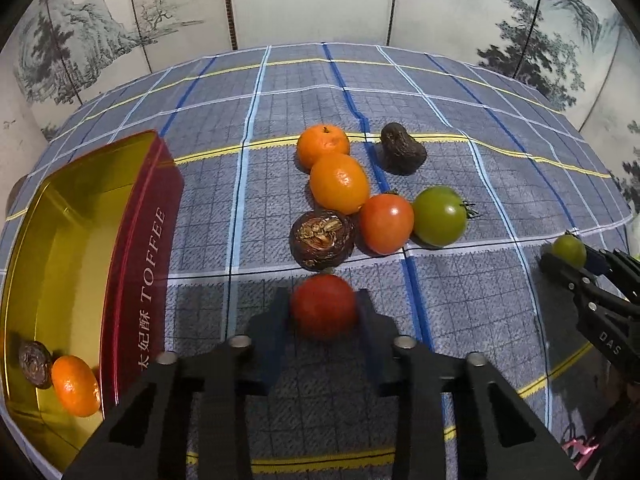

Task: Organize fruits
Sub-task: 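Grasp the green tomato with the right gripper while the left grasps the red tomato, then carry the red tomato into the gold tin and open the left gripper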

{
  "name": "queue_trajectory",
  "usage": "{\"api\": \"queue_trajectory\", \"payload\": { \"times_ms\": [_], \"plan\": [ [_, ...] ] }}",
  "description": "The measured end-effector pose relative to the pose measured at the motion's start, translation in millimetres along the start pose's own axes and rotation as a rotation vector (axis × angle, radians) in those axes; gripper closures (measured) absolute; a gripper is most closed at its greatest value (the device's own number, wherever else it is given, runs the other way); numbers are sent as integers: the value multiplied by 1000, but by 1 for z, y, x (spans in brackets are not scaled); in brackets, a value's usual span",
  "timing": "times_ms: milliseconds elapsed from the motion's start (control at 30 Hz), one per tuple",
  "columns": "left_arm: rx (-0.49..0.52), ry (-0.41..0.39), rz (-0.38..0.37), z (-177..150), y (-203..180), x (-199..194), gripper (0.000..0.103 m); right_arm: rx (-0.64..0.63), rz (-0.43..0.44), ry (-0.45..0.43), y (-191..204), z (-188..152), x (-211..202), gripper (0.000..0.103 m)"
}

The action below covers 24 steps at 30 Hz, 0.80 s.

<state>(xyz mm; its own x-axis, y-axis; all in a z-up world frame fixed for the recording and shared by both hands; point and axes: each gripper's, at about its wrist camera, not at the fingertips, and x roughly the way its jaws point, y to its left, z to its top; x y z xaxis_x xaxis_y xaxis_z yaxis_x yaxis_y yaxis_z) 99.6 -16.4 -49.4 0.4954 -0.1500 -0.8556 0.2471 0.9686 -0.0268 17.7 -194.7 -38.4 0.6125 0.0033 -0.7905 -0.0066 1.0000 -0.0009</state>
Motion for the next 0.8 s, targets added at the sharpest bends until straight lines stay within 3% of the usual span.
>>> {"api": "queue_trajectory", "payload": {
  "times_ms": [467, 800],
  "plan": [
    [-17, 6, -21, -11, 7, -20, 71, 1, 1, 0, 1, 0, 1, 67],
    [-68, -85, -17, -1, 41, -64, 71, 0, 0, 0, 1, 0, 1, 67]
  ]
}}
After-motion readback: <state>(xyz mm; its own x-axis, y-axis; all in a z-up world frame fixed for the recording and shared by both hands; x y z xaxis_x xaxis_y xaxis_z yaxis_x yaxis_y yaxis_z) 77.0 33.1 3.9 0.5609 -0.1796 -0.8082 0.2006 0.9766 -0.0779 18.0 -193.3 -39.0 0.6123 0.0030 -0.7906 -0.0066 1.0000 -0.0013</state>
